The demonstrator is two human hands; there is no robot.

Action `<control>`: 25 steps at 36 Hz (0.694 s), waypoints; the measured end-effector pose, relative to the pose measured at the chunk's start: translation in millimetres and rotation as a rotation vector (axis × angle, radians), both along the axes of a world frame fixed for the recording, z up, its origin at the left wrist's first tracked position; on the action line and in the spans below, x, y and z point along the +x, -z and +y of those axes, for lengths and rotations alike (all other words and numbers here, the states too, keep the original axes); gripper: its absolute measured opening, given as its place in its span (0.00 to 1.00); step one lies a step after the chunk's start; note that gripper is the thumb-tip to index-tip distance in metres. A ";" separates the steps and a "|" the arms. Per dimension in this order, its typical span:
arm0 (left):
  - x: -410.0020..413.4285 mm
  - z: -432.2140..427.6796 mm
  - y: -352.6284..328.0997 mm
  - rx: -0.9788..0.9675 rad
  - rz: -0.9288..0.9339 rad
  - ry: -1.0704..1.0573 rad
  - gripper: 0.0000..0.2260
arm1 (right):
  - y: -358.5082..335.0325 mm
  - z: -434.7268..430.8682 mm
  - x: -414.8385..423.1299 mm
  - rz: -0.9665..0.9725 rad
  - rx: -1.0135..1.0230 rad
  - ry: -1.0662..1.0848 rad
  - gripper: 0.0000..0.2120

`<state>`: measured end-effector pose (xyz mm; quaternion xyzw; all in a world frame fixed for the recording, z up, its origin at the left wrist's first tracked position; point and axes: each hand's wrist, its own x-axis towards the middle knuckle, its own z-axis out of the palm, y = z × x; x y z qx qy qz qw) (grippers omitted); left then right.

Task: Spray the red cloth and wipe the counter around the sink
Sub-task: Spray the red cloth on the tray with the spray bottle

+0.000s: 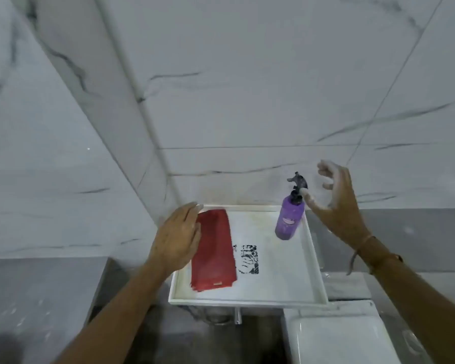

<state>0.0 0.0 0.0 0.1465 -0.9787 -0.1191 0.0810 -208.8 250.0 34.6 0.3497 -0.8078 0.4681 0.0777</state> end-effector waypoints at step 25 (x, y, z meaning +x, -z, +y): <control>38.2 2.3 120.0 0.232 -0.161 -0.248 0.29 | 89.5 -70.5 -18.8 -0.009 -0.223 0.117 0.32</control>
